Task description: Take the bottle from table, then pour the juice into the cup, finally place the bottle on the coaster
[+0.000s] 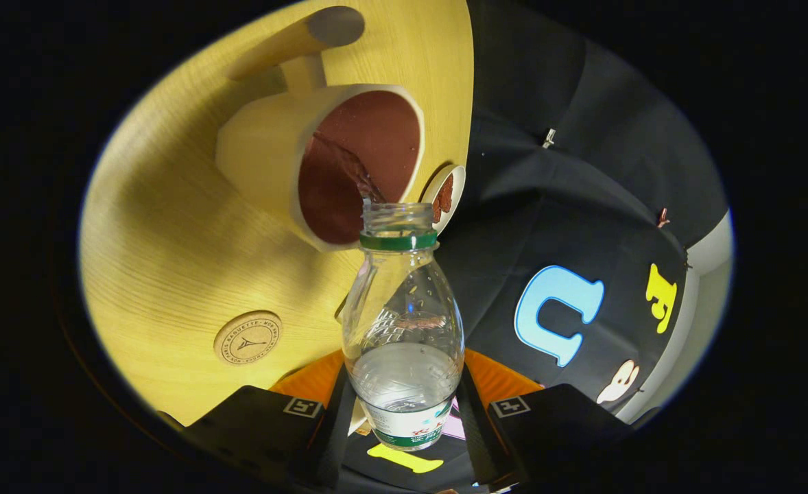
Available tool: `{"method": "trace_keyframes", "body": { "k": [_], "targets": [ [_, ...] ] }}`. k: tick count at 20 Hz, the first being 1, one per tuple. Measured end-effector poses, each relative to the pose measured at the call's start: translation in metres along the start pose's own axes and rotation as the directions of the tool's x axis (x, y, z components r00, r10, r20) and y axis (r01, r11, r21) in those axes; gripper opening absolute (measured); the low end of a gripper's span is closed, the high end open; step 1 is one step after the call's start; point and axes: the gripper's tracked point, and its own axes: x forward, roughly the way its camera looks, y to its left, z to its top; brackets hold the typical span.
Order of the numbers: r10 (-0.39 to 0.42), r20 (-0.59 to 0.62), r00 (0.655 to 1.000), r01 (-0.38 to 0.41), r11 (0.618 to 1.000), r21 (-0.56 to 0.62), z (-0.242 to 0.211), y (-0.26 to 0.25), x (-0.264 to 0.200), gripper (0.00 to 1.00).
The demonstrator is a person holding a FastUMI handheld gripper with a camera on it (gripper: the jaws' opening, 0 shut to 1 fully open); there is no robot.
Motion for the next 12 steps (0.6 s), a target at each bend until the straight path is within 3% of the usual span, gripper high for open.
{"method": "trace_keyframes", "body": {
  "k": [12],
  "targets": [
    [-0.044, 0.058, 0.997, 0.052, 0.989, -0.136, 0.008, -0.015, -0.007, 0.73]
  ]
}}
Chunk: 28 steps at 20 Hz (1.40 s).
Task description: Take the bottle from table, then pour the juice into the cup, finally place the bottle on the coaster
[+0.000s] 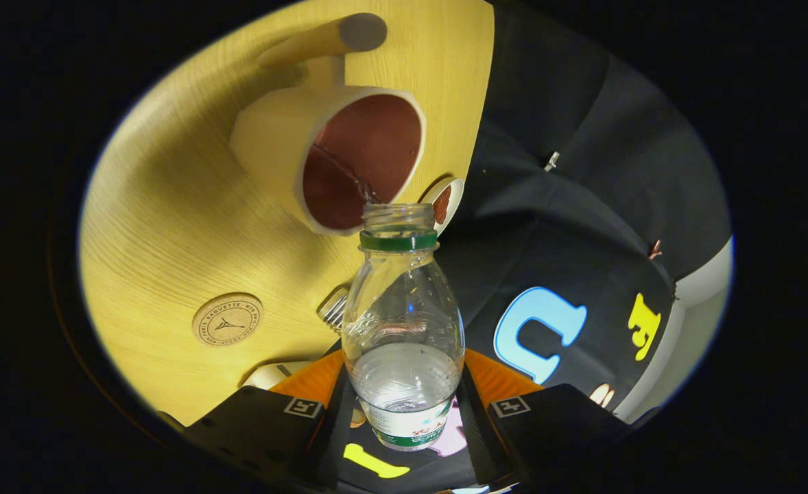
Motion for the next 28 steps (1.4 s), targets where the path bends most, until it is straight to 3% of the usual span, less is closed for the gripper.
{"method": "trace_keyframes", "body": {
  "k": [12, 22, 28],
  "targets": [
    [-0.005, 0.016, 1.000, 0.006, 0.997, -0.076, 0.000, -0.010, 0.001, 0.73],
    [0.001, 0.010, 1.000, -0.001, 0.997, -0.074, 0.000, -0.010, -0.001, 0.73],
    [0.053, -0.041, 0.998, -0.051, 0.997, 0.059, -0.009, 0.000, -0.006, 0.74]
  ]
}}
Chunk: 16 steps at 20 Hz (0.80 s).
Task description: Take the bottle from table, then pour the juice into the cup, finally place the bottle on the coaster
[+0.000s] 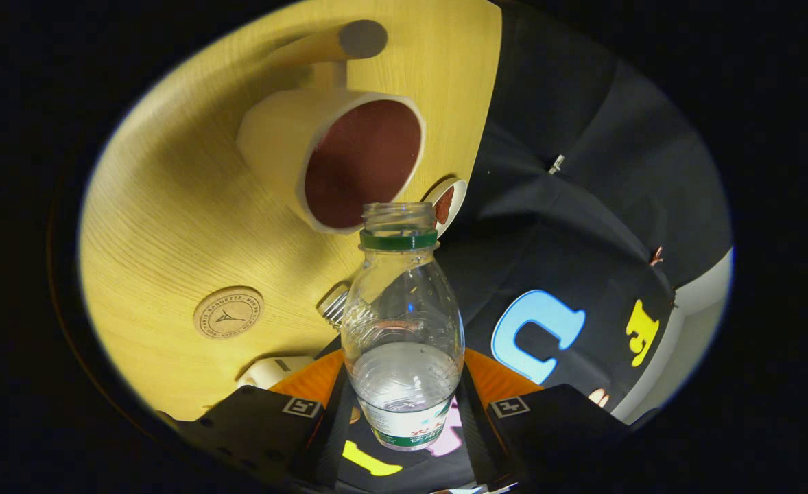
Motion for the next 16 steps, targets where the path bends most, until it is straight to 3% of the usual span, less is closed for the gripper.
{"method": "trace_keyframes", "body": {
  "k": [3, 6, 9, 11, 15, 16],
  "targets": [
    [0.061, -0.030, 0.998, -0.053, 0.974, 0.221, -0.006, 0.008, -0.008, 0.74],
    [0.131, -0.060, 0.990, -0.087, 0.875, 0.477, -0.014, 0.015, -0.016, 0.74],
    [0.182, -0.055, 0.982, -0.093, 0.713, 0.694, -0.027, 0.013, -0.024, 0.74],
    [0.206, -0.035, 0.978, -0.092, 0.575, 0.813, -0.036, 0.011, -0.033, 0.74],
    [0.181, 0.004, 0.983, -0.069, 0.358, 0.931, -0.059, -0.006, -0.043, 0.74],
    [0.157, 0.033, 0.987, -0.076, 0.277, 0.958, -0.061, -0.011, -0.044, 0.74]
  ]
}}
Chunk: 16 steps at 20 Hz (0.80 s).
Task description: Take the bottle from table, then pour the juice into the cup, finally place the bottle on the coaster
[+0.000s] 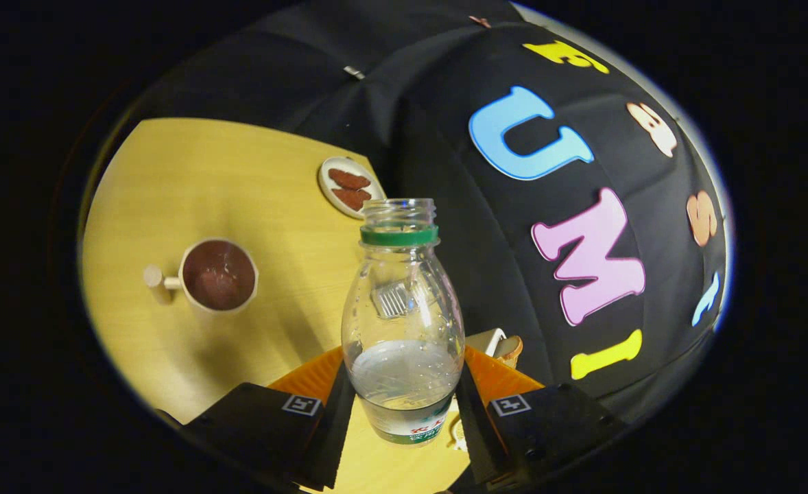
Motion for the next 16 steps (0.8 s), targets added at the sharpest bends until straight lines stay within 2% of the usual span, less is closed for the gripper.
{"method": "trace_keyframes", "body": {
  "k": [3, 6, 9, 11, 16],
  "targets": [
    [0.016, 0.083, 0.996, -0.034, 0.974, 0.224, 0.012, -0.014, -0.005, 0.74],
    [0.035, 0.163, 0.986, -0.093, 0.928, 0.362, 0.017, -0.021, -0.003, 0.74],
    [0.094, 0.242, 0.966, -0.210, 0.831, 0.515, 0.016, -0.016, 0.008, 0.74],
    [0.081, 0.262, 0.962, -0.224, 0.784, 0.579, 0.009, -0.022, 0.021, 0.74],
    [0.052, 0.296, 0.954, -0.235, 0.743, 0.627, -0.015, -0.015, 0.058, 0.75]
  ]
}}
